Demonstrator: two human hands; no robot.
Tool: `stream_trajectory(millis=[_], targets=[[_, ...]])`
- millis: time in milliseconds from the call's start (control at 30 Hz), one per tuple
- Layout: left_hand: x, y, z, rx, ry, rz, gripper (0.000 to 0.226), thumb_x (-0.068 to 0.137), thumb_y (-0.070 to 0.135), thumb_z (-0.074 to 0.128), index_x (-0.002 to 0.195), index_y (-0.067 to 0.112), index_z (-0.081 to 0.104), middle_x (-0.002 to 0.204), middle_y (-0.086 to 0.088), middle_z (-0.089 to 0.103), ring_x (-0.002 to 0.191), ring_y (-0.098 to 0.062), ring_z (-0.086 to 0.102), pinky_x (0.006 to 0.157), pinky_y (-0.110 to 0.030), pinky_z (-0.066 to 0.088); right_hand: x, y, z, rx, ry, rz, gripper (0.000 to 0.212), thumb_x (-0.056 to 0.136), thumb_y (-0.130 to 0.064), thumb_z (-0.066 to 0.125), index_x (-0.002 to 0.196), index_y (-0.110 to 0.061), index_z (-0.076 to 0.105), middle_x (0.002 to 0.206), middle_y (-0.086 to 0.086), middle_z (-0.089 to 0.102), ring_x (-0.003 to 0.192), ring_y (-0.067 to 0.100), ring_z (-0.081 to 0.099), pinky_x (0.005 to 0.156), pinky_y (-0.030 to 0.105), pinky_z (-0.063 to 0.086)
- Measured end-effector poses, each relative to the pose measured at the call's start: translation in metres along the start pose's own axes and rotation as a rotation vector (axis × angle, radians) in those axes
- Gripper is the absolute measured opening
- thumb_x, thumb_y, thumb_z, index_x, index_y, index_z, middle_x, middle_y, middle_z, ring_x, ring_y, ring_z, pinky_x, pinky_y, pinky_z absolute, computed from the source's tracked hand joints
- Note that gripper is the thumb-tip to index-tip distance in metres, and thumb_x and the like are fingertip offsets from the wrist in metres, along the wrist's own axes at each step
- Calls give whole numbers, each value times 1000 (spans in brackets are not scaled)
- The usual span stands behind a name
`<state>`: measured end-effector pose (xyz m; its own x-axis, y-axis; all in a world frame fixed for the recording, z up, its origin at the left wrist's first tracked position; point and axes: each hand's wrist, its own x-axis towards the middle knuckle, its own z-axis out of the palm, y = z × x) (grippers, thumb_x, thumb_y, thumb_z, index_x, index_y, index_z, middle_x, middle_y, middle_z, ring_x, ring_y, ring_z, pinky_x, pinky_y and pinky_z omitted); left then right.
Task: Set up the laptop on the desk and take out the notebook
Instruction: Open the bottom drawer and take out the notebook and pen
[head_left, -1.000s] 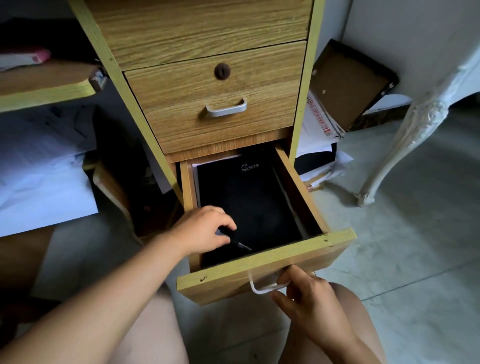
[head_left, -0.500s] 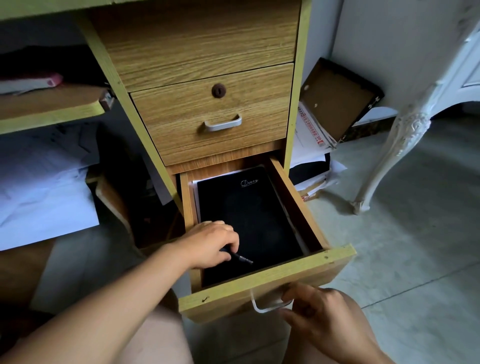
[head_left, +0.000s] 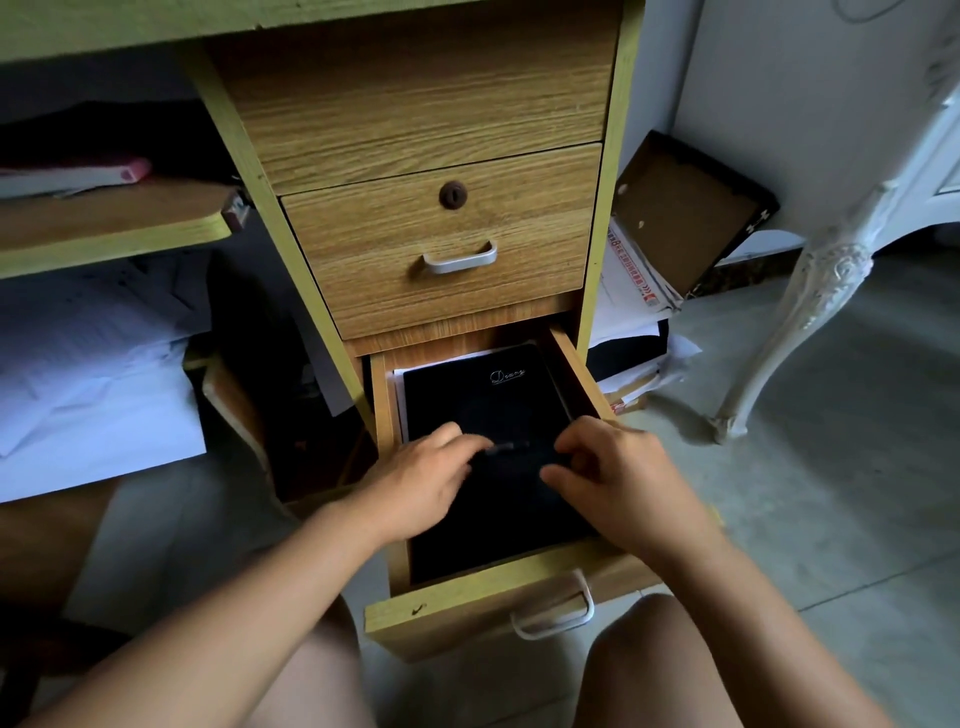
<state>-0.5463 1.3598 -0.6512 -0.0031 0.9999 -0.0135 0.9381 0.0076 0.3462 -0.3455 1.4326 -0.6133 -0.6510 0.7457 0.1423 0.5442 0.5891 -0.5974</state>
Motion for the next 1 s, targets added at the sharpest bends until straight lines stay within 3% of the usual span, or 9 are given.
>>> stream_trajectory(millis=[100,200,300,400,633,800,900,1000], targets=[[4,7,-5,-44,107,-227,27,96,21,40,121,16,45,95,-4,58,72,-20,58,58,-33,47,22,4,14,-131,-215,187,34,81,-27,63,109,-10,52,95,8,58,88,27,58,69,34,49],[9,15,-4,-170,67,-460,16,97,23,36,106,12,43,81,-10,61,58,-23,63,47,-34,51,33,9,26,-206,-385,313,52,76,-34,69,115,-8,48,107,13,59,96,29,59,78,37,51],[14,24,2,-197,-25,-575,14,96,20,36,105,10,40,93,-14,60,64,-28,67,51,-37,58,39,13,34,-227,-494,424,72,73,-36,74,128,-6,37,120,14,55,109,31,56,87,38,48],[19,27,9,-191,-85,-636,18,94,16,40,111,11,38,104,-16,58,76,-32,67,58,-42,60,44,14,40,-234,-556,480,94,74,-33,73,142,-7,13,130,17,49,118,35,51,95,41,47],[14,25,16,-148,-113,-585,18,96,19,37,110,9,38,103,-16,62,81,-32,65,71,-45,57,50,14,50,-248,-588,560,109,72,-42,72,144,-10,-3,132,18,49,119,34,50,98,43,46],[11,20,18,-145,-95,-524,18,96,22,37,108,9,38,95,-15,65,76,-29,66,67,-43,57,53,11,46,-177,-561,646,117,69,-36,76,143,-17,-13,134,20,45,118,34,50,95,41,47],[10,16,17,-145,-97,-483,18,96,22,37,108,9,39,94,-15,65,75,-28,64,56,-35,49,52,5,42,-161,-493,658,110,69,-34,76,142,-16,-5,131,22,44,113,34,52,89,39,47],[7,12,12,-138,-62,-388,16,97,23,37,106,10,38,93,-14,65,74,-26,62,52,-30,40,52,2,35,-157,-320,599,88,66,-34,77,131,-9,23,120,18,52,109,32,53,90,42,49]])
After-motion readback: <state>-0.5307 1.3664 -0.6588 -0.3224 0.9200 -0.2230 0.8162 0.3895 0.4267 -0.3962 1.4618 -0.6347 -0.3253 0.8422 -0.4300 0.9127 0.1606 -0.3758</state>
